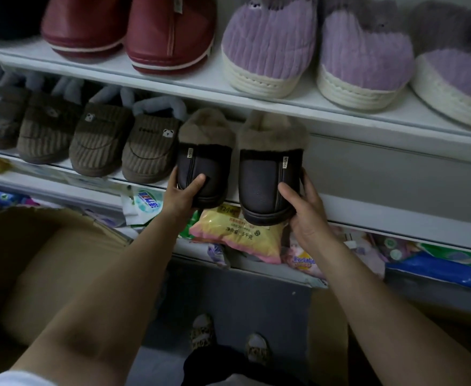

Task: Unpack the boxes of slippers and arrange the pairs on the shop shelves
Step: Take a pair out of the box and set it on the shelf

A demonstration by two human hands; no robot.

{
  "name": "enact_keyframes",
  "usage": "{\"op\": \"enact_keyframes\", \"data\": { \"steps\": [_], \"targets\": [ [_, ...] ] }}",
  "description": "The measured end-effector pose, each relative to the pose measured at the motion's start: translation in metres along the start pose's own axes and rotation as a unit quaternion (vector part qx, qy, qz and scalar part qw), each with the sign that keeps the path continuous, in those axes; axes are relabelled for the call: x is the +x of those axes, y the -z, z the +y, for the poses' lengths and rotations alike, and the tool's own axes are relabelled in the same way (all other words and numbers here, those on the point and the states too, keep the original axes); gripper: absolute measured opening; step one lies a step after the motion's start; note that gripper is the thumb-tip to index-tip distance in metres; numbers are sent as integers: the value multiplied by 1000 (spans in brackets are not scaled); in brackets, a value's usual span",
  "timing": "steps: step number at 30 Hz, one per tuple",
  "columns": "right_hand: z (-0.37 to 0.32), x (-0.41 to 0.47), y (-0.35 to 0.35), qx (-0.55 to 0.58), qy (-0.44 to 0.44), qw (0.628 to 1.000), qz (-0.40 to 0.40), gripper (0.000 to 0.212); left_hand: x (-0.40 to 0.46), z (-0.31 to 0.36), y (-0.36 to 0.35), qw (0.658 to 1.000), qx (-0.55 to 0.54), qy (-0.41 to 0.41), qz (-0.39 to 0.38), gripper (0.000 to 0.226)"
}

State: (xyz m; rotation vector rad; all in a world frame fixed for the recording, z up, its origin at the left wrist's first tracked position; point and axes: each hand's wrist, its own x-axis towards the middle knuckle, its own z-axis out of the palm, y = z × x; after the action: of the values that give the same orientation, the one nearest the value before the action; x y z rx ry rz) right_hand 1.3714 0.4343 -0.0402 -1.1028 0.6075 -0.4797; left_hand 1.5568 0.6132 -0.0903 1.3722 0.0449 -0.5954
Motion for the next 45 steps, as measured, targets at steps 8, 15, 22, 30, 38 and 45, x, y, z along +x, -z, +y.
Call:
{"op": "enact_keyframes", "data": {
  "steps": [8,15,22,30,38,45],
  "targets": [
    [24,8,-14,2,-18,999,47,62,-4,7,11,990,142,15,5,87],
    [29,36,-30,-8,-49,995,91,64,-12,8,27,912,399,-62,68,114],
    [32,50,-30,-252,-20,952,173,53,-23,-4,17,893,412,-178,29,120],
    [54,13,-51,-496,76,848,173,119,-16,-9,12,877,436,-199,9,142],
    [54,26,-56,-531,62,828,169,123,16,5,13,879,435,-194,-24,138],
    [51,22,-57,-567,52,809,146,117,13,5,13,874,445,-191,-23,136]
  ]
}}
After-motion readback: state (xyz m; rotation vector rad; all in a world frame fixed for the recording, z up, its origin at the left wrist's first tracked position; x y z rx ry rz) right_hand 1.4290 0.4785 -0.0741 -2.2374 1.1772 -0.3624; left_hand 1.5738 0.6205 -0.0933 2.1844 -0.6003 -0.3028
